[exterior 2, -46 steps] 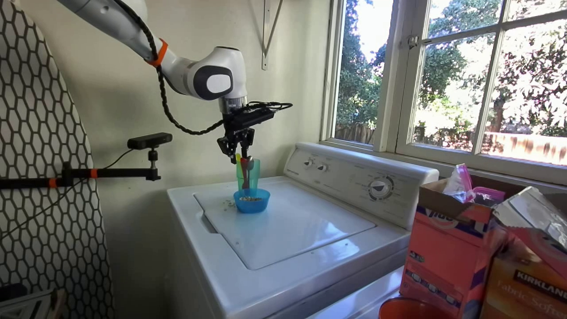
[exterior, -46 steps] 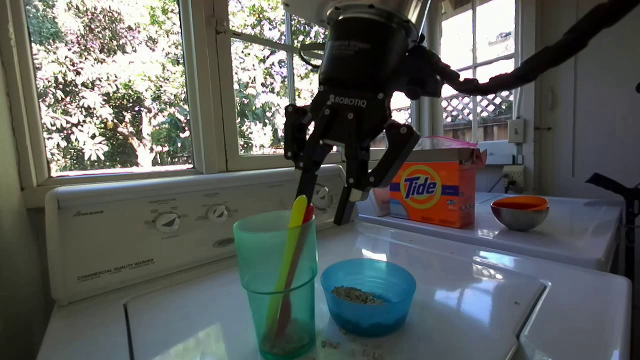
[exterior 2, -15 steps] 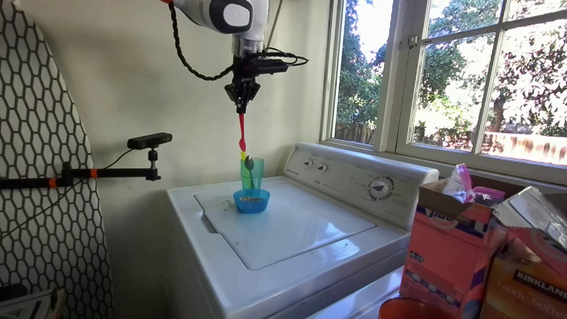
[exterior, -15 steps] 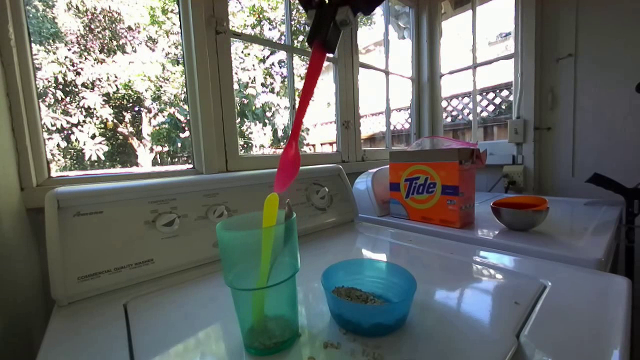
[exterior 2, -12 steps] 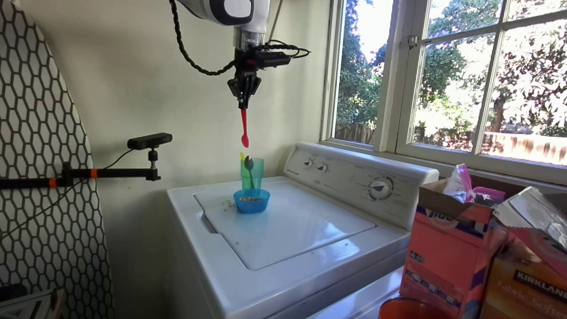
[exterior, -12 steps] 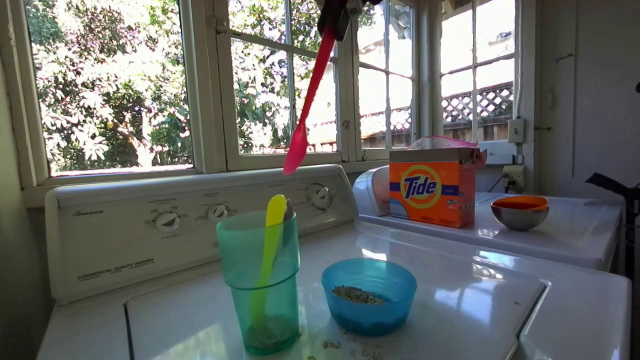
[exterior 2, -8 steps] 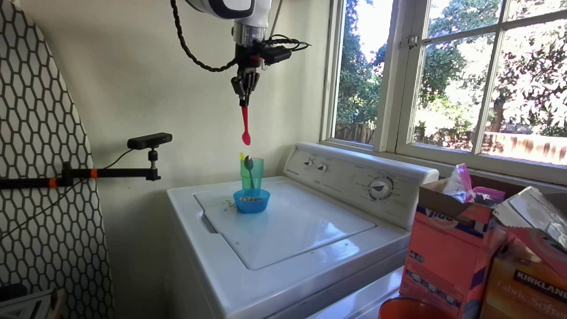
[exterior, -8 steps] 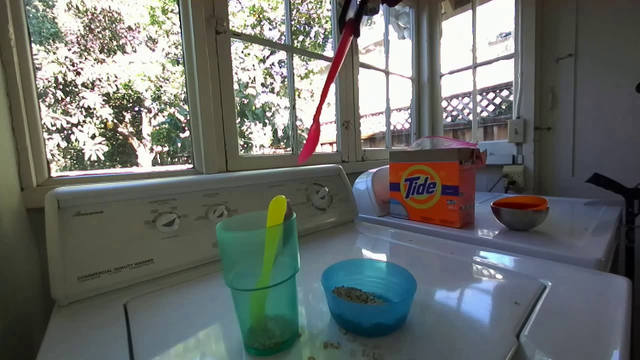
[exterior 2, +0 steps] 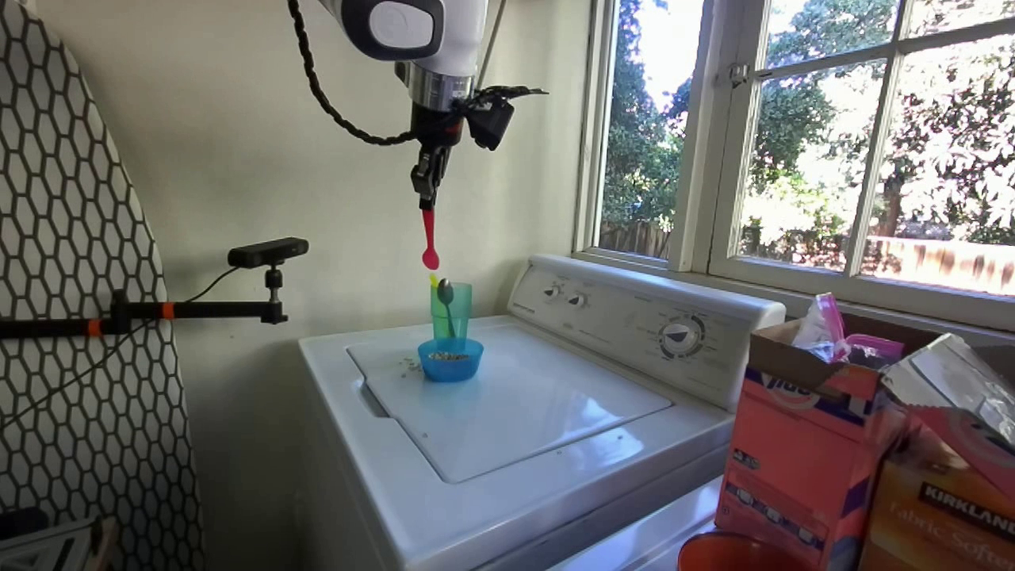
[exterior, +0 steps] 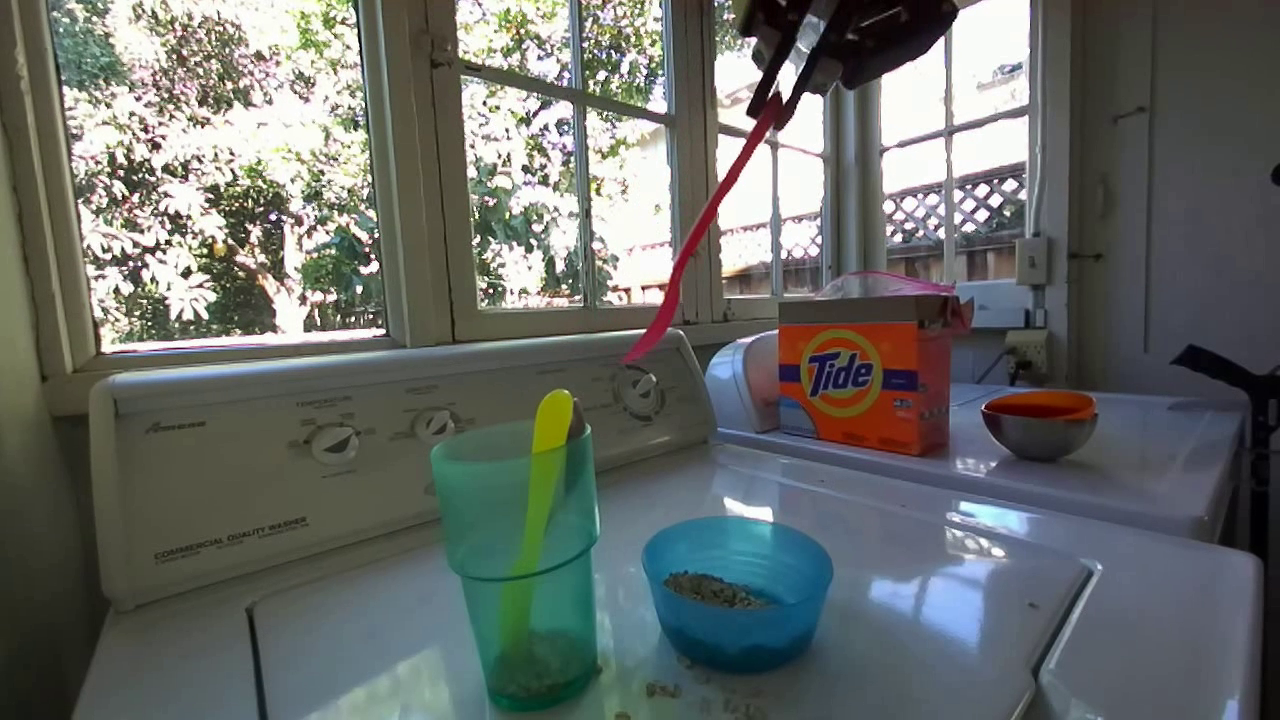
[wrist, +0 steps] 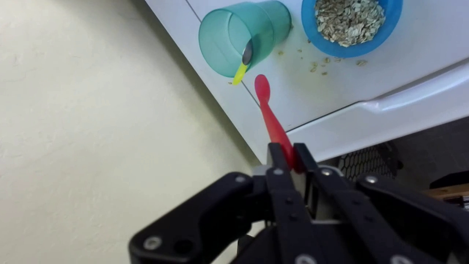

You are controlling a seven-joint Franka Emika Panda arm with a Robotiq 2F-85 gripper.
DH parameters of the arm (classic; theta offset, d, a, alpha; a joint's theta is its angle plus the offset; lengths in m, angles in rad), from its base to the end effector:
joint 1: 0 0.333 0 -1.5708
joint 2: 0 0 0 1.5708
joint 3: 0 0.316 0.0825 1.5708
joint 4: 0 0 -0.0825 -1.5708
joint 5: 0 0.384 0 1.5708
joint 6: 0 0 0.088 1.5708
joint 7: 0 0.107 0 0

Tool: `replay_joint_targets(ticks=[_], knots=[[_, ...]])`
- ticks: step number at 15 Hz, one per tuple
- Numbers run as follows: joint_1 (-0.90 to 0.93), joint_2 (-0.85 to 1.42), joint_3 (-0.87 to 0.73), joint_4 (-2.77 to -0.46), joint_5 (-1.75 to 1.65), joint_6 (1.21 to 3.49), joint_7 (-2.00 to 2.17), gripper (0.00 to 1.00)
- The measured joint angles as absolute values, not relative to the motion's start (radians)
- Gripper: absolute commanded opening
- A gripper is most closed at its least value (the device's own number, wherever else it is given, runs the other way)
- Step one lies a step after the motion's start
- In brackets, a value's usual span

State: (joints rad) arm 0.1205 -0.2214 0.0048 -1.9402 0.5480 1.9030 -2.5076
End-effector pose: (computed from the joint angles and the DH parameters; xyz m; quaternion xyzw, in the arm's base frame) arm 0.5020 0.1015 0.6058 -0.3035 -0.9117 -0.2765 0.0149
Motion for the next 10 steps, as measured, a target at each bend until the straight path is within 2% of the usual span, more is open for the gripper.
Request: replay_joint_targets(ticks=[1, 6, 10], knots=[[0.121, -0.223, 0.003, -1.947, 0.552, 1.904, -2.512, 0.03], [0.121, -0.218, -0.005, -1.948, 0.553, 1.896, -2.575, 0.03], [0.11, -0.213, -0.07, -1.964, 0.576, 1.833, -2.753, 0.03]])
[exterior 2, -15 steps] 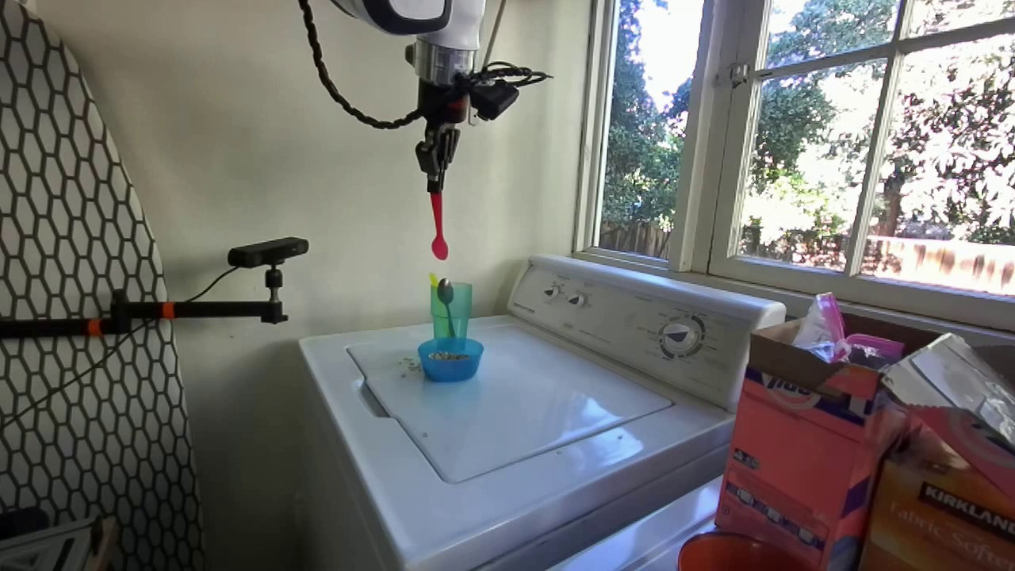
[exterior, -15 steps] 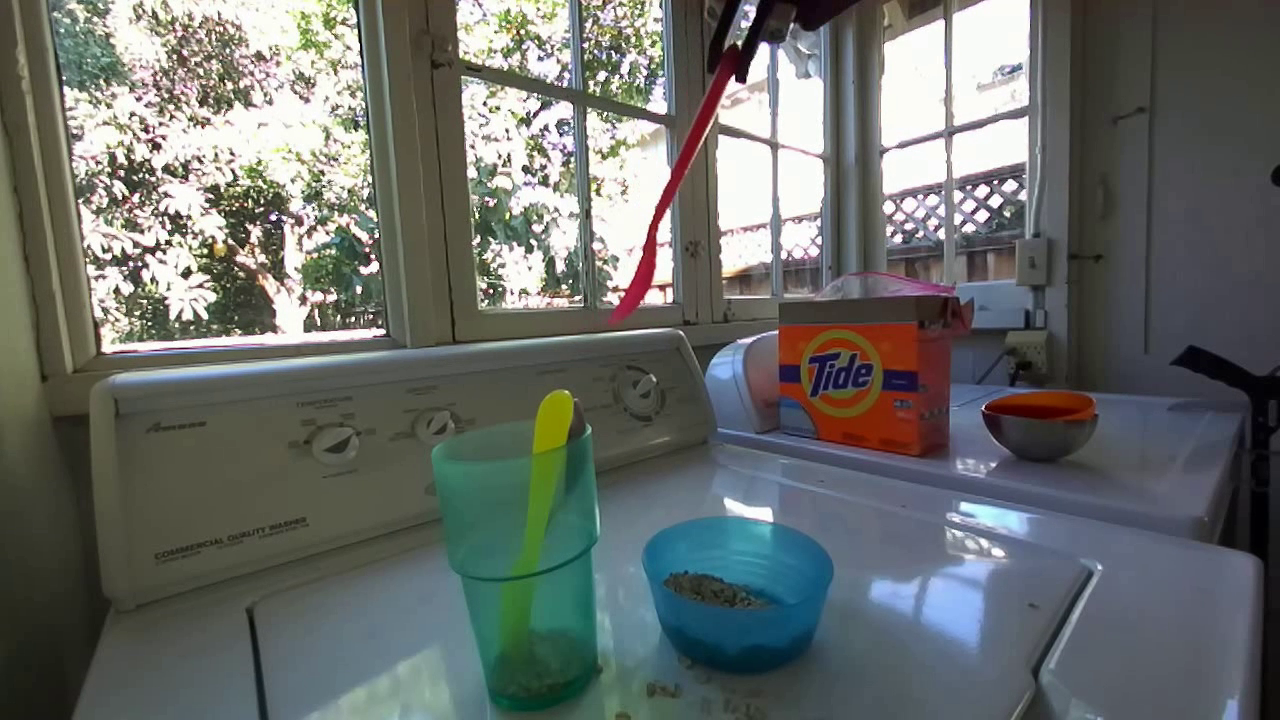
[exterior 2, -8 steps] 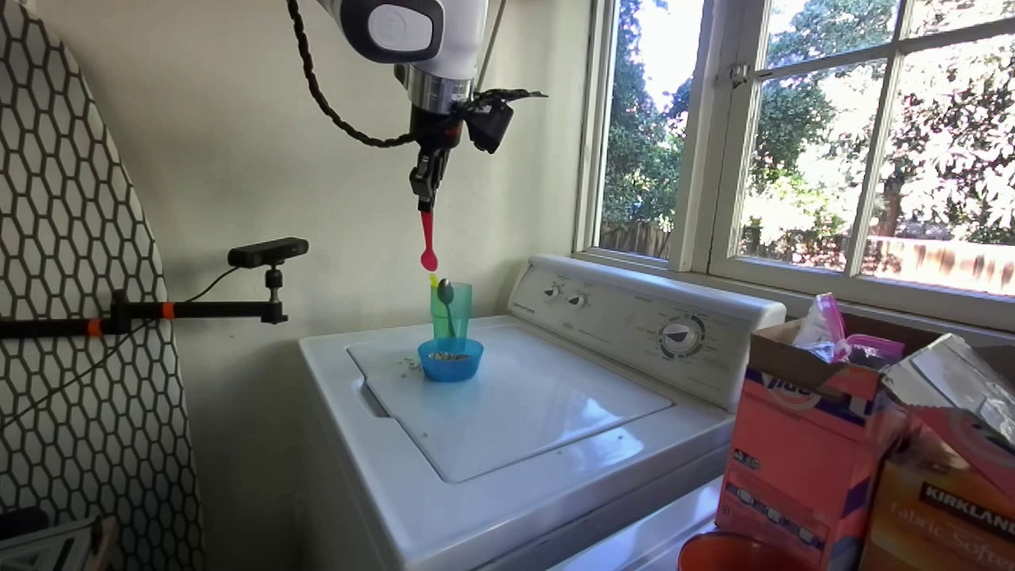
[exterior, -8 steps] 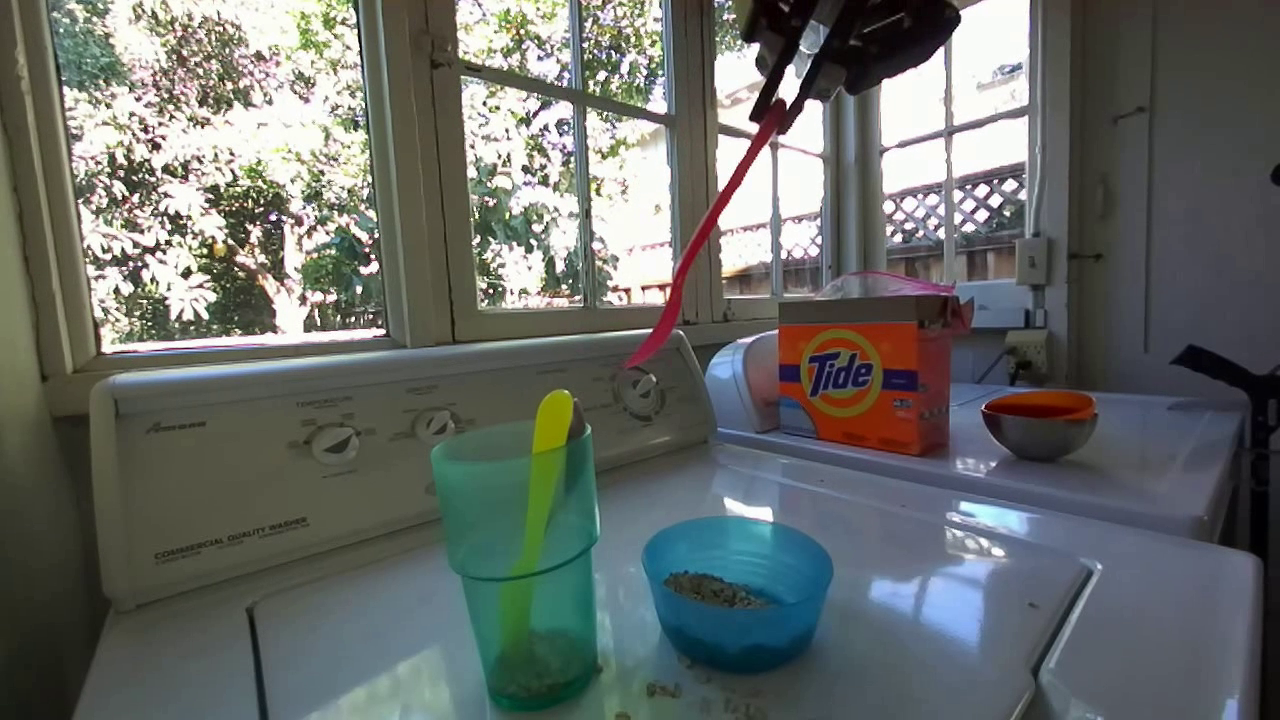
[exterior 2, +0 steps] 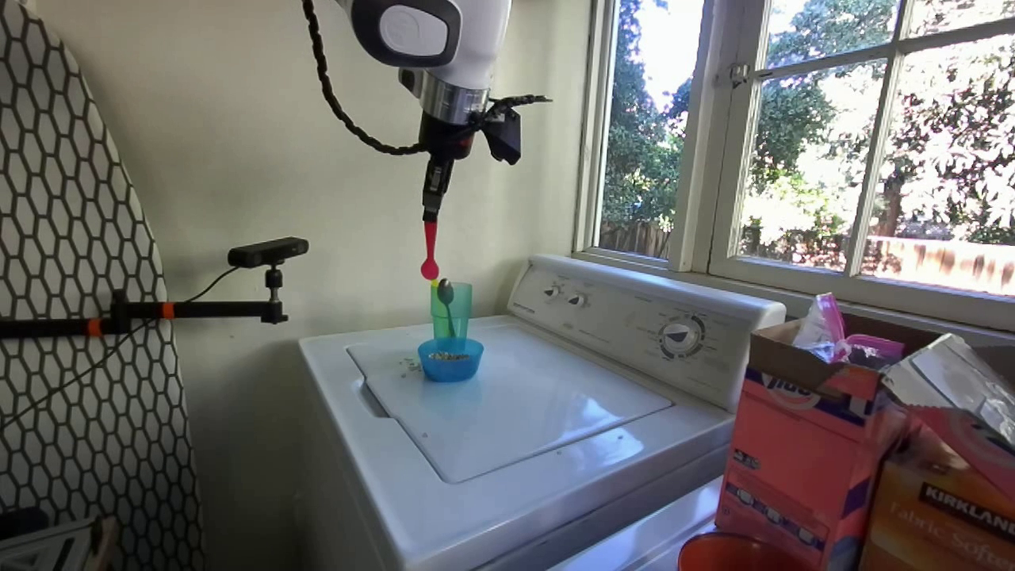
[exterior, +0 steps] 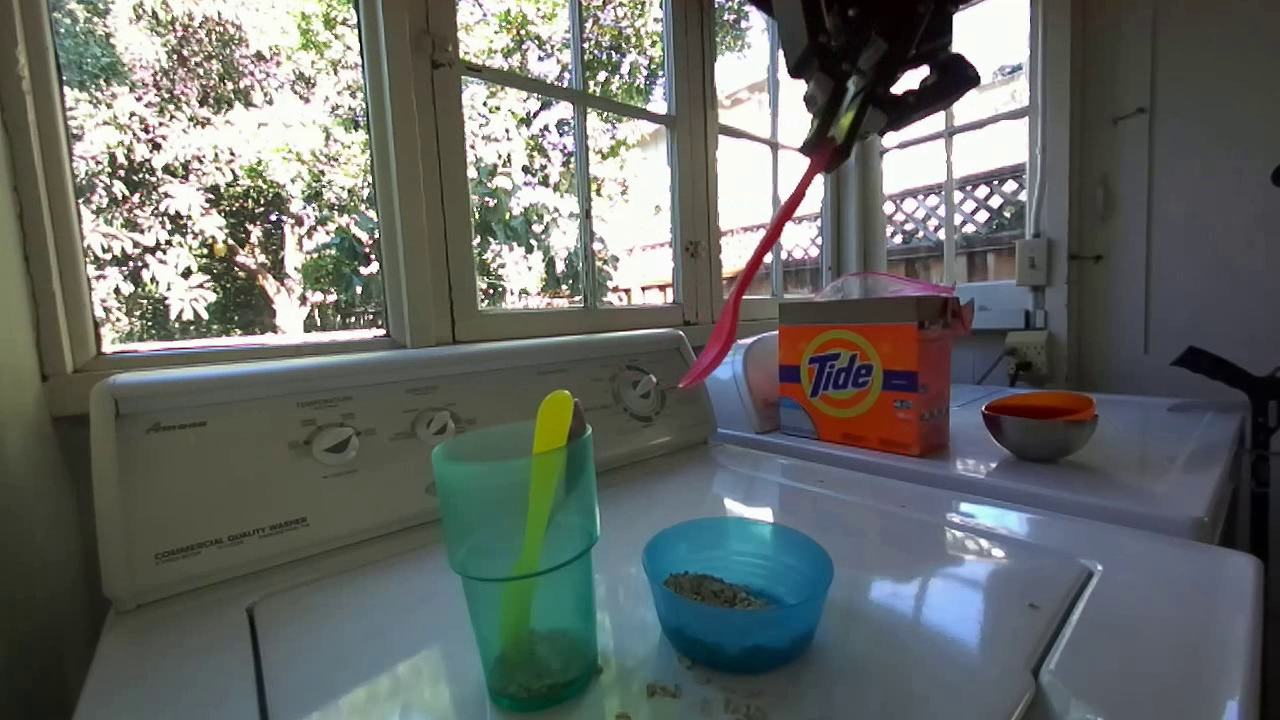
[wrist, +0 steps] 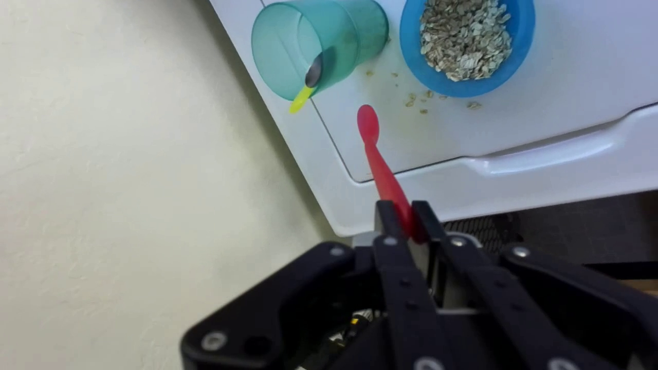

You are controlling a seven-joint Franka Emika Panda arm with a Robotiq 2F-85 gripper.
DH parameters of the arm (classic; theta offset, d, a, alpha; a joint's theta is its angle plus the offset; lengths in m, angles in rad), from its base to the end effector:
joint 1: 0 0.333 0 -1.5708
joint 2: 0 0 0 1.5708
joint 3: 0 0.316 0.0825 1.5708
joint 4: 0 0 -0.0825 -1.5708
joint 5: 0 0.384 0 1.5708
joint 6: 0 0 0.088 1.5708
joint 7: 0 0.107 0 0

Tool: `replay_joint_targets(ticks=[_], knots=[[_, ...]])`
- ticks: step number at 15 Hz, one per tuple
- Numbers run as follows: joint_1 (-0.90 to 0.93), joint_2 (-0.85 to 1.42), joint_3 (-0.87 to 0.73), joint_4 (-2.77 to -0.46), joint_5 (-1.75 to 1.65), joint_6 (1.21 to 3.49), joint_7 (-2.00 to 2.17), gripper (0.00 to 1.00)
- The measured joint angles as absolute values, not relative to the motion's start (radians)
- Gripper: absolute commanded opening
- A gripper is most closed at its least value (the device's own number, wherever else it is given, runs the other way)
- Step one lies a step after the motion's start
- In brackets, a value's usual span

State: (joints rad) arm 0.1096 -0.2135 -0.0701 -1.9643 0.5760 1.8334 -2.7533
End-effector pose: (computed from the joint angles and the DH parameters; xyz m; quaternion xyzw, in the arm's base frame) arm 0.5031 0.0608 0.5855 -0.2269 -0.9307 -0.2860 0.0226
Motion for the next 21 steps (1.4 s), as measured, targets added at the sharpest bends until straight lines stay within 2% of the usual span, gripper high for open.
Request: replay_joint_targets(ticks=[1, 6, 7, 8, 11, 12, 13, 17, 21], knots=[[0.141, -0.216, -0.104, -1.961, 0.578, 1.815, -2.743, 0.03], [0.535, -0.267, -0.368, -1.943, 0.581, 1.797, -2.711, 0.03], [0.61, -0.274, -0.437, -1.952, 0.581, 1.797, -2.712, 0.11], [0.673, -0.277, -0.506, -1.964, 0.581, 1.797, -2.713, 0.11], [0.73, -0.281, -0.594, -1.993, 0.581, 1.798, -2.719, 0.11], [0.732, -0.284, -0.595, -1.996, 0.581, 1.798, -2.719, 0.11], [0.735, -0.285, -0.595, -1.996, 0.581, 1.798, -2.719, 0.03], [0.691, -0.28, -0.556, -1.995, 0.582, 1.796, -2.717, 0.03], [0.929, -0.349, -0.741, -1.995, 0.482, 1.788, -2.715, 0.03]])
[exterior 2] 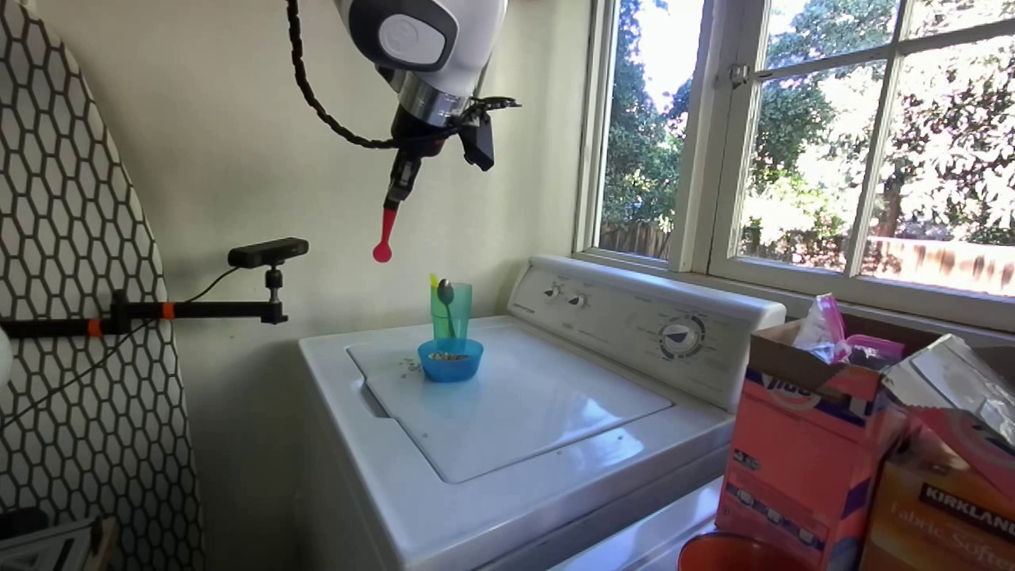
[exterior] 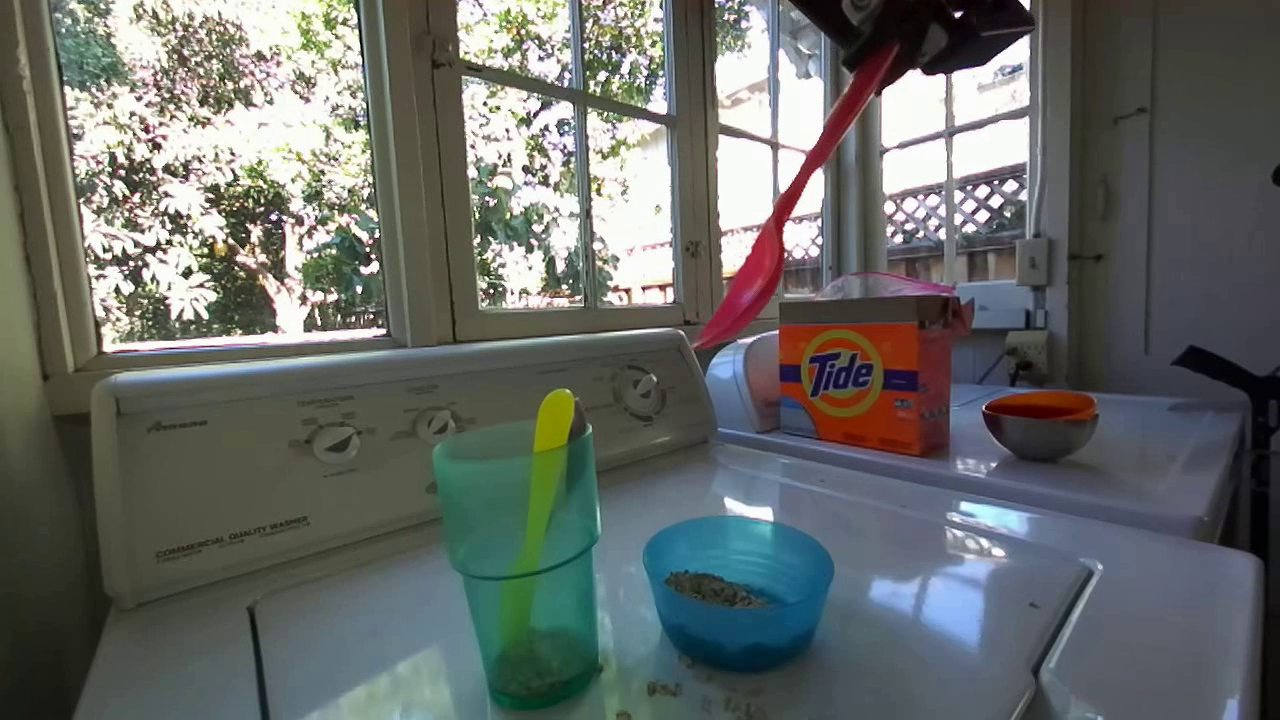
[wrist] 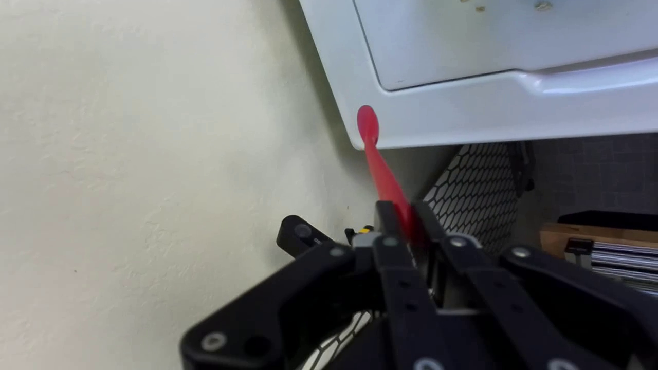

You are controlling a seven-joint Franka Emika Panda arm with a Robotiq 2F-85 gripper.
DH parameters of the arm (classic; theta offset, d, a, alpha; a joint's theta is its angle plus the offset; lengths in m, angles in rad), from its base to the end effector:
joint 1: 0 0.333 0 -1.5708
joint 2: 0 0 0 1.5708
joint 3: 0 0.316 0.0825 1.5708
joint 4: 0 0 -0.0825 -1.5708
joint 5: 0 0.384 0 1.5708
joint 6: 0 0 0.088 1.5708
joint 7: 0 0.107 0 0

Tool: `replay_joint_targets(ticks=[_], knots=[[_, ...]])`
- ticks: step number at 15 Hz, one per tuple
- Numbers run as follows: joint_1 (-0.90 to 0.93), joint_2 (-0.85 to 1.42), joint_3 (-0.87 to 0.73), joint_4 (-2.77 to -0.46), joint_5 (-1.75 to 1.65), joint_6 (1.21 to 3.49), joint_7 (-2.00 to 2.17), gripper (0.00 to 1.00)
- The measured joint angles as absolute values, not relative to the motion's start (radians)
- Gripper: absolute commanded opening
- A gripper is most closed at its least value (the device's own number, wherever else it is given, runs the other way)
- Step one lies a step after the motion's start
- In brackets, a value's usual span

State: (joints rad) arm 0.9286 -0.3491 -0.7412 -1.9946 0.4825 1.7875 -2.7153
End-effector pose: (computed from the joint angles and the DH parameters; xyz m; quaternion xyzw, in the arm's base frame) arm 0.4782 0.0856 0.5892 -0.1447 -0.9268 -0.3349 0.0893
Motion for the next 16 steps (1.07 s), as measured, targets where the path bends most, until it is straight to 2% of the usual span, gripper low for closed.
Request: replay_joint_targets(ticks=[3, 8, 9, 12, 13, 16], knots=[[1.104, -0.419, -0.906, -2.004, 0.38, 1.786, -2.713, 0.03], [1.196, -0.449, -1.079, -2.011, 0.253, 1.79, -2.714, 0.03], [1.199, -0.446, -1.1, -2.012, 0.251, 1.799, -2.713, 0.11], [1.151, -0.392, -1.106, -2.011, 0.305, 1.8, -2.708, 0.11], [1.144, -0.375, -1.104, -2.01, 0.313, 1.8, -2.708, 0.03], [1.096, -0.337, -1.062, -2.01, 0.354, 1.801, -2.721, 0.03]])
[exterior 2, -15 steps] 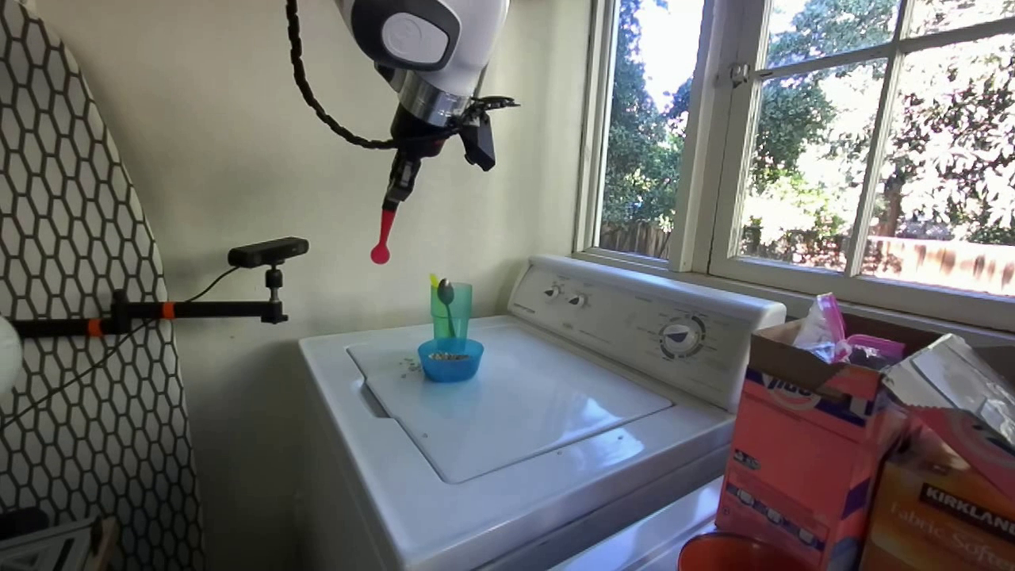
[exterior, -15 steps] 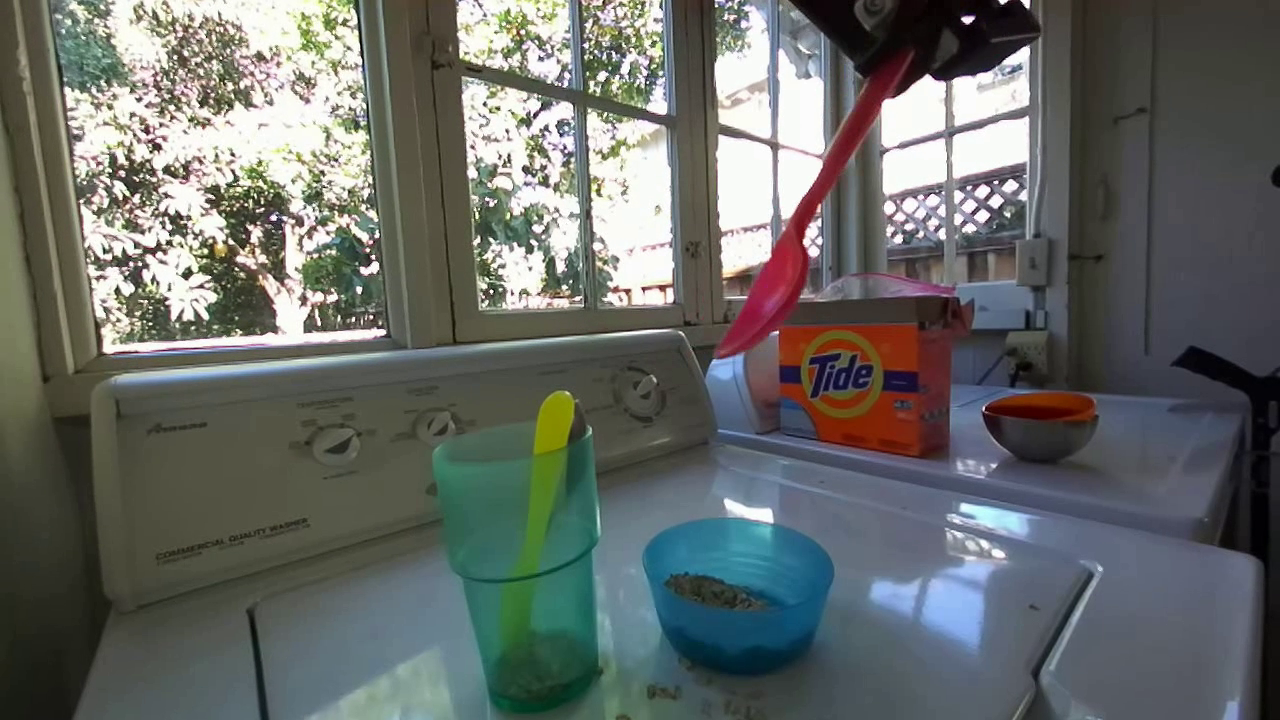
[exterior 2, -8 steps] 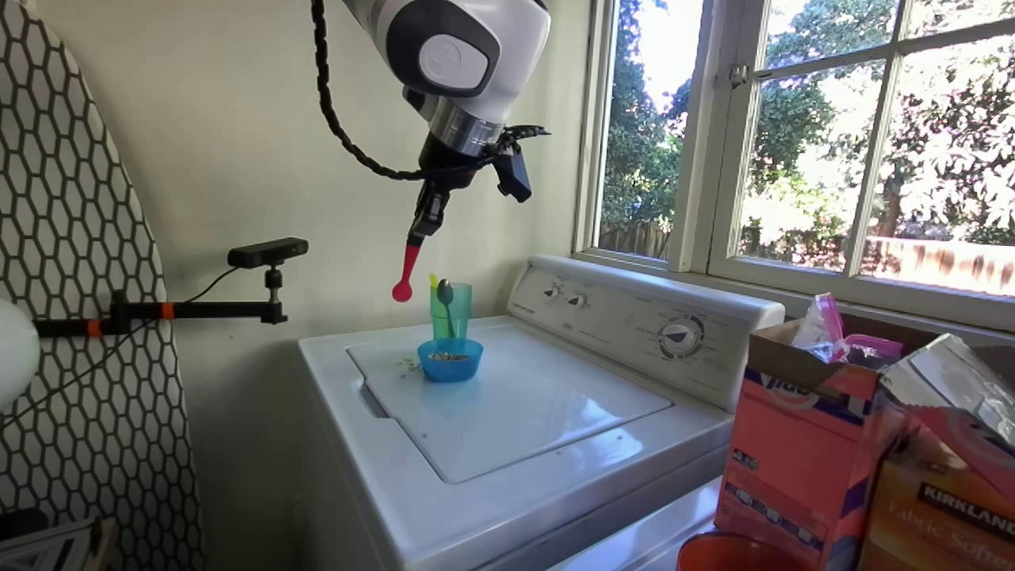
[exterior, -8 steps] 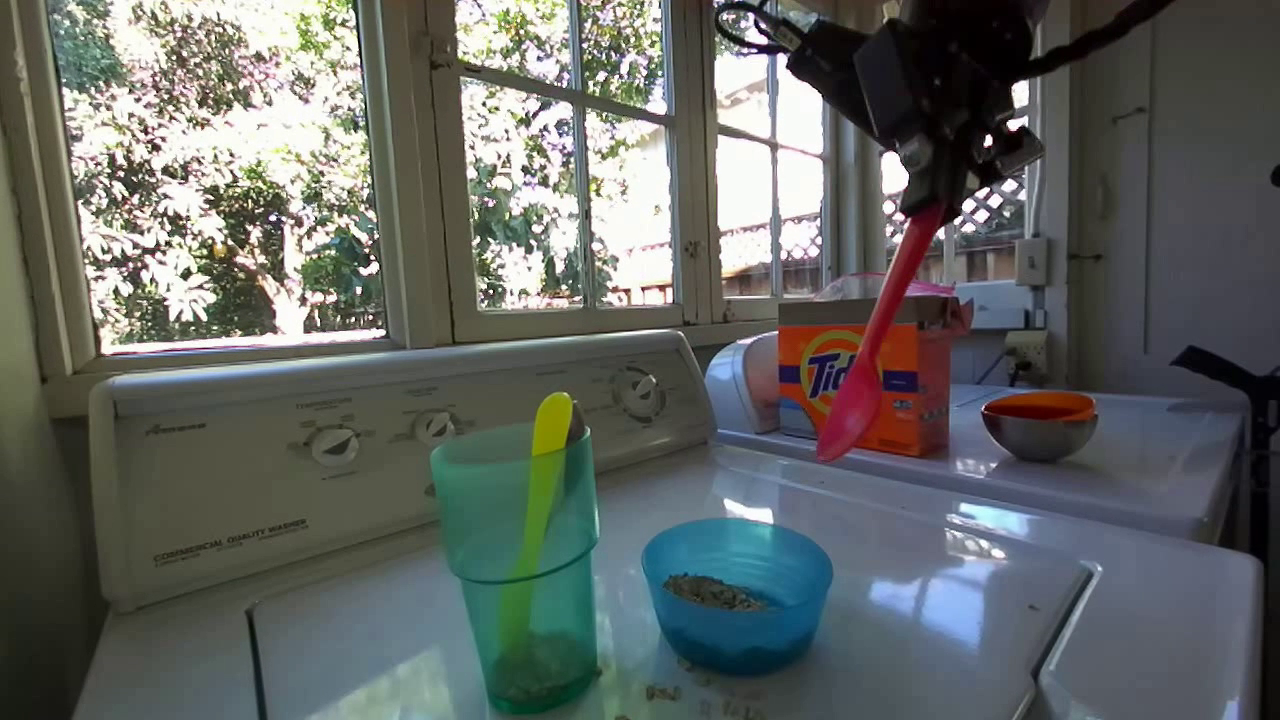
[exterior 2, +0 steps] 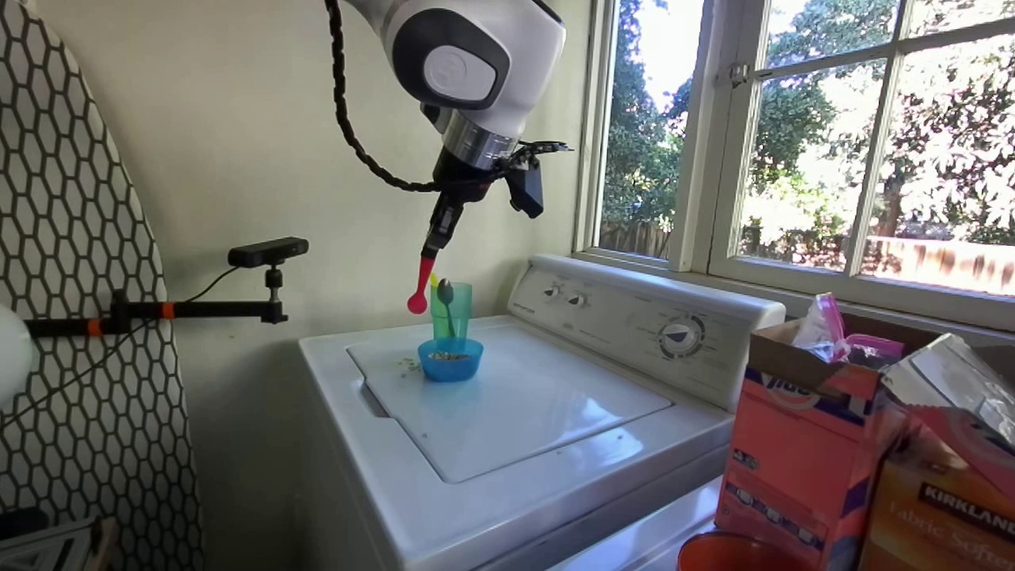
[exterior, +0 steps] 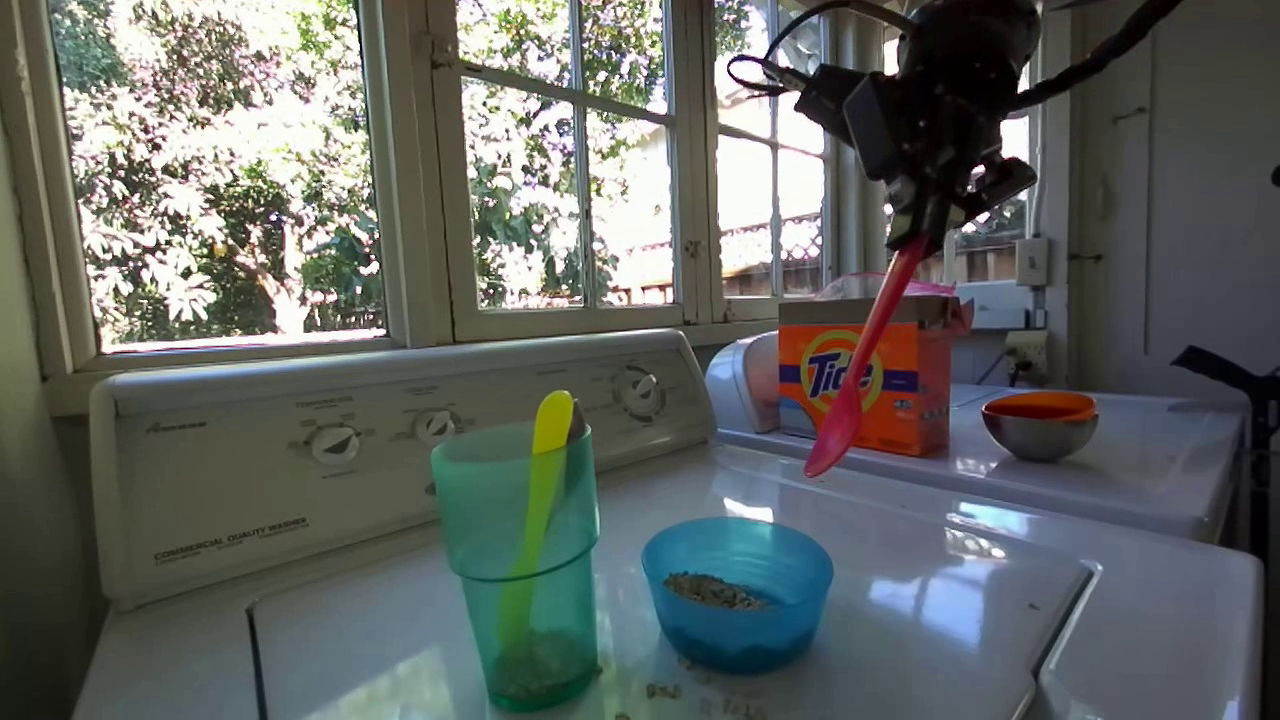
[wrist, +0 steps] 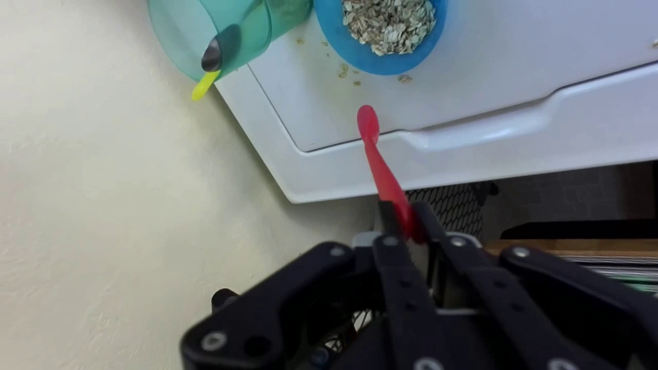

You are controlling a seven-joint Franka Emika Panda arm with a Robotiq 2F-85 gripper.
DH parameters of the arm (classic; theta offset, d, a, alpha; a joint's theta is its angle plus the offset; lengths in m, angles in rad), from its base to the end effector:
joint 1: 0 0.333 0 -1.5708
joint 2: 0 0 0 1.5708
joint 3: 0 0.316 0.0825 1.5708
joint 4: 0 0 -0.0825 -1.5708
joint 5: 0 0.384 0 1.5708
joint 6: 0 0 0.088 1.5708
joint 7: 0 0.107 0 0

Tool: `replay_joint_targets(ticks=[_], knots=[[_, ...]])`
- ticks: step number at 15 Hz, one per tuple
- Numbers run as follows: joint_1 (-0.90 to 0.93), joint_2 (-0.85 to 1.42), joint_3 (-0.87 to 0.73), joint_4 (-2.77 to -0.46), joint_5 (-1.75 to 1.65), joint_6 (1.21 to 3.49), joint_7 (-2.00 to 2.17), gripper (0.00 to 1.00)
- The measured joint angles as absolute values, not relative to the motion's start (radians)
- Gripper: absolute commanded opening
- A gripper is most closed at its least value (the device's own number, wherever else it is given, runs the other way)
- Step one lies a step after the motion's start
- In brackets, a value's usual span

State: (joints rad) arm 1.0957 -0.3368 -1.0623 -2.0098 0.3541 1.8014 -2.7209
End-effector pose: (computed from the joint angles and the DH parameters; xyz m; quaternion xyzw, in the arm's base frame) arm 0.5062 0.0006 0.5301 -0.2106 -0.9260 -0.2974 0.0990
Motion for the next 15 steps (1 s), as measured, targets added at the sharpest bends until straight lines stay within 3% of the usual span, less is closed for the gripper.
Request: replay_joint_targets(ticks=[7, 15], knots=[[1.185, -0.517, -1.056, -2.106, 0.15, 1.973, -2.714, 0.03], [1.292, -0.782, -1.148, -2.204, -0.088, 2.013, -2.714, 0.03]])
